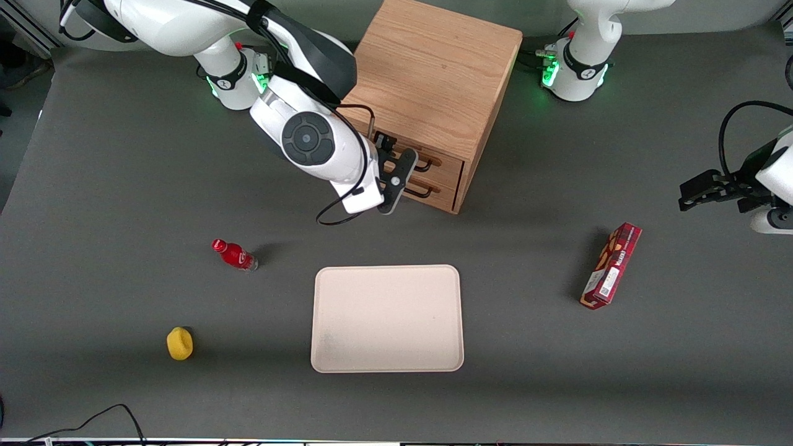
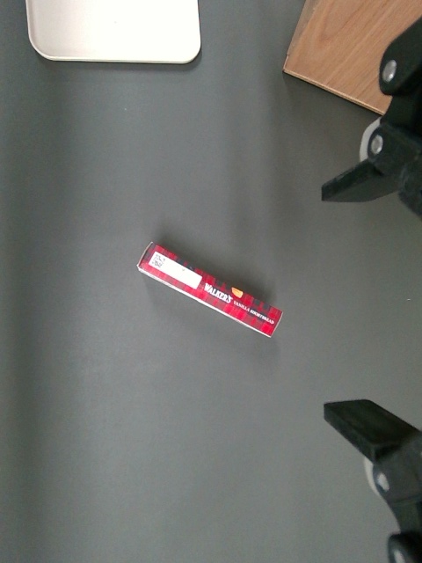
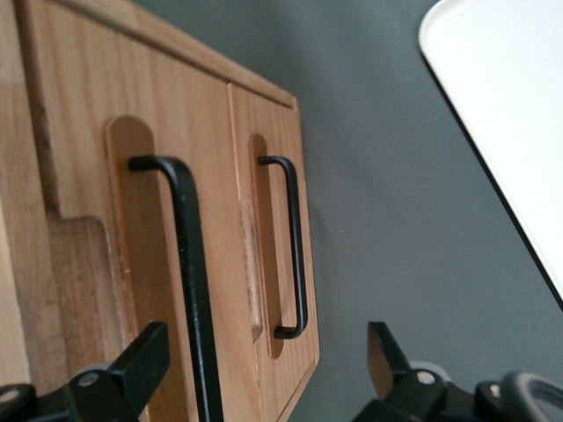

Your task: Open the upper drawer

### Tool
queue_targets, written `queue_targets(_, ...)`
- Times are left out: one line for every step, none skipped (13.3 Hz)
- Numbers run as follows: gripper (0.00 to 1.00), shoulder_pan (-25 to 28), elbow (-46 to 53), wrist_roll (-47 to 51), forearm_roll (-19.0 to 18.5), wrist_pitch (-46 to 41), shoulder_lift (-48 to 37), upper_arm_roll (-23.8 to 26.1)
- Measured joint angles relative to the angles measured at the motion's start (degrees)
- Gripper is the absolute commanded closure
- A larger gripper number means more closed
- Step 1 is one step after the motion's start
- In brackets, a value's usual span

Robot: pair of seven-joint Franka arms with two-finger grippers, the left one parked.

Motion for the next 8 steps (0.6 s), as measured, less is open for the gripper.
queue_targets(0.00, 0.00, -0.51, -0.87, -0.06, 0.00, 0.00, 0.03)
queue_targets(0.00, 0.00, -0.81, -1.28, -0.09, 0.00, -0.01, 0.03)
queue_targets(0.00, 0.00, -1.02, -1.62, -0.17, 0.00, -0.01, 0.04)
queue_targets(0.00, 0.00, -1.11, -1.95, -0.38, 0.00, -0.01, 0.04)
queue_targets(0.00, 0.00, -1.15, -2.16, -0.62, 0.00, -0.01, 0.04)
queue_targets(0.00, 0.00, -1.19, -2.29, -0.85, 0.00, -0.01, 0.05)
queue_targets(0.00, 0.00, -1.27, -2.38, -1.07, 0.09, -0.01, 0.08)
queue_targets(0.00, 0.00, -1.45, -2.44, -1.41, 0.24, -0.01, 0.18)
